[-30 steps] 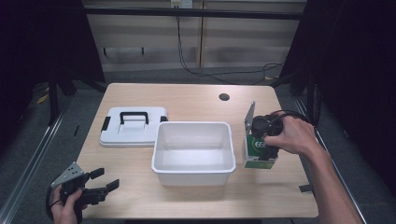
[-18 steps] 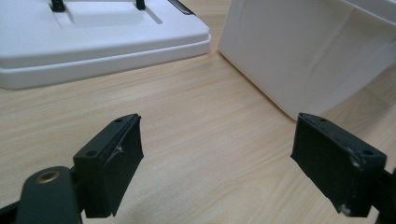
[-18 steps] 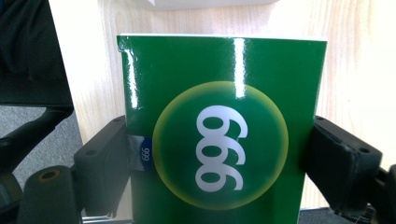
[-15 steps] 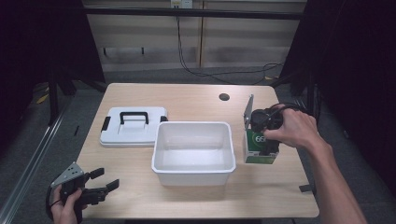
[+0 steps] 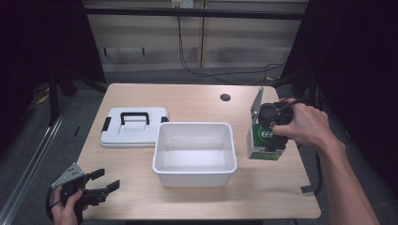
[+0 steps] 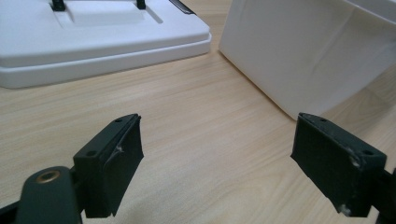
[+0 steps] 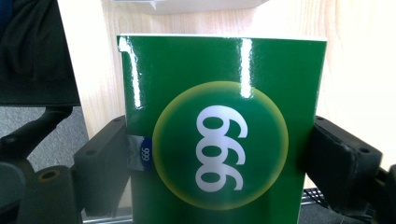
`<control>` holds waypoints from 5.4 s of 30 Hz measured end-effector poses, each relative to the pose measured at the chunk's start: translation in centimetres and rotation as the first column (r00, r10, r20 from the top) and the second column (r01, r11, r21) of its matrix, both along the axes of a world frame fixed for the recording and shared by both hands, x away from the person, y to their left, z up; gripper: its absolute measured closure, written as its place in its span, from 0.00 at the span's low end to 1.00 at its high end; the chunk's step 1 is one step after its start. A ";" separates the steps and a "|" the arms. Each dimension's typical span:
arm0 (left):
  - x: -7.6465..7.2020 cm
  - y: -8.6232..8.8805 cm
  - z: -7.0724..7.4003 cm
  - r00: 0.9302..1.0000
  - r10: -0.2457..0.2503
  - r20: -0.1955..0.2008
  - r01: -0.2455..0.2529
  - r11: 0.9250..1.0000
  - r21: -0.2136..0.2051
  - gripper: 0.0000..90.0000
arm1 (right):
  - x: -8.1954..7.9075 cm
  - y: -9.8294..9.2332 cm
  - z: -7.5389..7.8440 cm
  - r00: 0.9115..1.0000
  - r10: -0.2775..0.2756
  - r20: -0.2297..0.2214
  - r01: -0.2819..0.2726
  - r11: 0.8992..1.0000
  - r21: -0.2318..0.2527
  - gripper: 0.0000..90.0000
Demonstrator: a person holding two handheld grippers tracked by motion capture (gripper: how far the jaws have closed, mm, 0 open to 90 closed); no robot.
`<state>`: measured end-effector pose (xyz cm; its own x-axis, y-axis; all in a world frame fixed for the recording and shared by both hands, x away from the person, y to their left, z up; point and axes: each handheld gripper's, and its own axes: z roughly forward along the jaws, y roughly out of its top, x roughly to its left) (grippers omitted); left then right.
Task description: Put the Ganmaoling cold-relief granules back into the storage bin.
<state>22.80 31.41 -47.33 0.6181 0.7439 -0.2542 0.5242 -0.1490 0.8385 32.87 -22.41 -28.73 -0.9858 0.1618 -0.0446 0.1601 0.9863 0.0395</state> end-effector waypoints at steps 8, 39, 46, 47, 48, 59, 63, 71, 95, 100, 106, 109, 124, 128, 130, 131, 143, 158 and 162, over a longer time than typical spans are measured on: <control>0.0 0.0 0.0 1.000 0.001 0.003 -0.001 1.000 0.000 0.18 | -0.2 0.0 1.9 1.000 0.000 0.025 0.000 1.000 0.013 0.18; 0.0 0.1 0.0 1.000 0.003 0.003 -0.003 1.000 0.000 0.18 | 0.9 5.6 4.0 0.997 0.074 0.019 -0.075 0.995 0.068 0.18; 0.0 0.0 0.0 1.000 0.005 0.002 -0.005 1.000 0.002 0.18 | 1.3 7.7 4.3 0.995 0.103 0.014 -0.104 0.992 0.064 0.18; 0.0 0.0 0.0 1.000 0.004 0.001 -0.004 1.000 0.002 0.18 | 1.3 8.0 4.3 0.995 0.097 0.008 -0.098 0.993 0.066 0.18; 0.1 0.1 0.0 1.000 -0.001 0.008 0.001 1.000 0.010 0.18 | 1.4 8.4 4.3 0.995 0.103 0.010 -0.104 0.993 0.058 0.18; 0.0 0.0 0.0 1.000 -0.001 0.006 0.001 1.000 0.004 0.18 | 2.1 11.1 3.8 0.990 0.144 0.003 -0.144 0.988 0.057 0.18; 0.0 0.0 0.0 1.000 0.000 0.005 0.000 1.000 0.002 0.18 | 2.4 12.2 3.6 0.991 0.134 -0.010 -0.133 0.990 0.052 0.18; 0.0 0.0 0.0 1.000 -0.001 0.006 0.001 1.000 0.000 0.18 | 3.0 14.2 2.6 0.986 0.164 -0.022 -0.163 0.985 0.053 0.18; 0.0 0.0 0.0 1.000 -0.001 0.005 0.001 1.000 -0.003 0.18 | 3.8 15.0 -2.9 0.988 0.137 -0.067 -0.137 0.991 0.001 0.17; 0.0 0.0 0.0 1.000 -0.001 0.004 0.001 1.000 -0.002 0.18 | 3.9 14.3 -3.8 0.988 0.138 -0.071 -0.137 0.990 0.012 0.17; 0.0 0.1 0.0 1.000 -0.002 0.006 0.002 1.000 0.002 0.18 | 3.8 13.5 -4.4 0.990 0.118 -0.077 -0.117 0.993 0.018 0.17; 0.0 0.0 0.0 1.000 0.000 0.004 0.000 1.000 -0.001 0.18 | 3.8 13.2 -4.8 0.990 0.116 -0.078 -0.115 0.993 0.026 0.17; 0.0 0.0 0.0 1.000 -0.008 0.003 0.008 1.000 0.001 0.18 | 3.7 12.9 -6.7 0.989 0.134 -0.068 -0.133 0.991 0.025 0.17; 0.0 0.0 0.0 1.000 -0.003 0.004 0.003 1.000 0.002 0.18 | 3.7 12.9 -7.0 0.989 0.127 -0.076 -0.126 0.992 0.023 0.17; 0.0 0.0 0.0 1.000 -0.004 0.006 0.004 1.000 0.000 0.18 | 3.7 12.9 -7.2 0.988 0.134 -0.076 -0.133 0.991 0.028 0.17; 0.0 0.0 0.0 1.000 -0.004 0.006 0.004 1.000 0.000 0.18 | 3.7 12.8 -7.3 0.989 0.128 -0.076 -0.127 0.992 0.023 0.17; 0.0 0.0 0.0 1.000 -0.005 0.000 0.005 1.000 -0.005 0.18 | 3.9 12.9 -9.0 0.986 0.138 -0.097 -0.137 0.990 0.019 0.17; 0.0 0.0 0.0 1.000 -0.007 0.000 0.007 1.000 -0.006 0.18 | 3.9 13.1 -10.7 0.988 0.117 -0.103 -0.118 0.993 -0.004 0.17; 0.0 0.1 0.0 1.000 -0.005 0.000 0.005 1.000 -0.005 0.18 | 3.7 13.2 -11.4 0.989 0.100 -0.108 -0.102 0.995 -0.011 0.17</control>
